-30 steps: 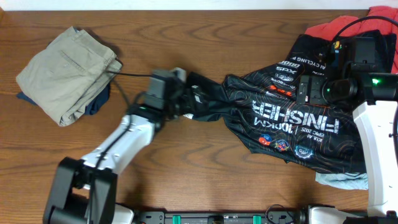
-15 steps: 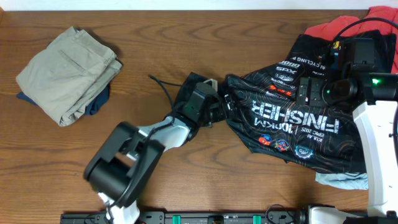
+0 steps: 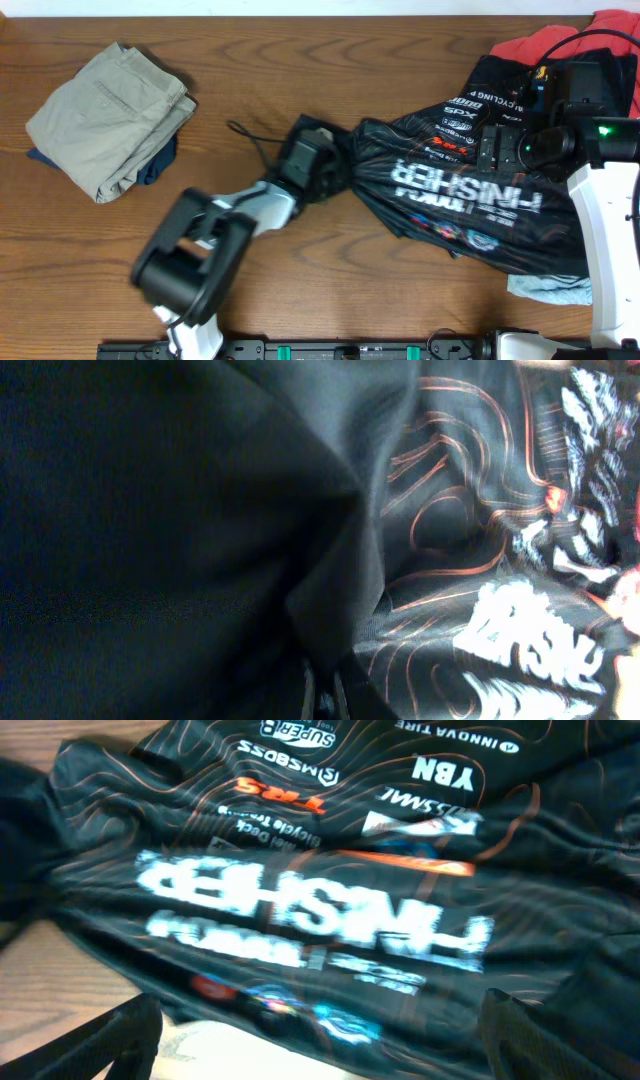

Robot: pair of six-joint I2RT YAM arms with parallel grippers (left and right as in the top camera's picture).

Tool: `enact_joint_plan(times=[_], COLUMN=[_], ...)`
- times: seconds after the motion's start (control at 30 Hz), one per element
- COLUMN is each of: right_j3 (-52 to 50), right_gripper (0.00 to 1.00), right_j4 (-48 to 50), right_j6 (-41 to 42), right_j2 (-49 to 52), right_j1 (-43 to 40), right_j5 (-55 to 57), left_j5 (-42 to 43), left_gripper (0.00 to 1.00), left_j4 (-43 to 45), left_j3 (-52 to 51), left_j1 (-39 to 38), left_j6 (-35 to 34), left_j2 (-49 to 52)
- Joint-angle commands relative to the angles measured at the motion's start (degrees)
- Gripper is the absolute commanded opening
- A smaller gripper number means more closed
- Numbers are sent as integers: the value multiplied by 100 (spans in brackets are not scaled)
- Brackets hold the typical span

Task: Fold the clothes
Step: 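Pull the jersey left with the left gripper to spread it on the table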

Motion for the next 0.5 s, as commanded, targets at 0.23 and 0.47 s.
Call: enact_joint_plan(times=[0.23,0.47], right_j3=[13,13], right_gripper=[99,99], right_j4=[-17,-9], right_j6=[76,76], right_j2=[-70,-70], right_j1=[-55,-48], right_j5=[31,28], left_j5=[-79,713], left_gripper=[6,98], left_j4=[-2188,-3440], left_j3=[2218,2581], left_j1=[2791,3171], left_j6=[1978,1978], left_j2=[-901,-881])
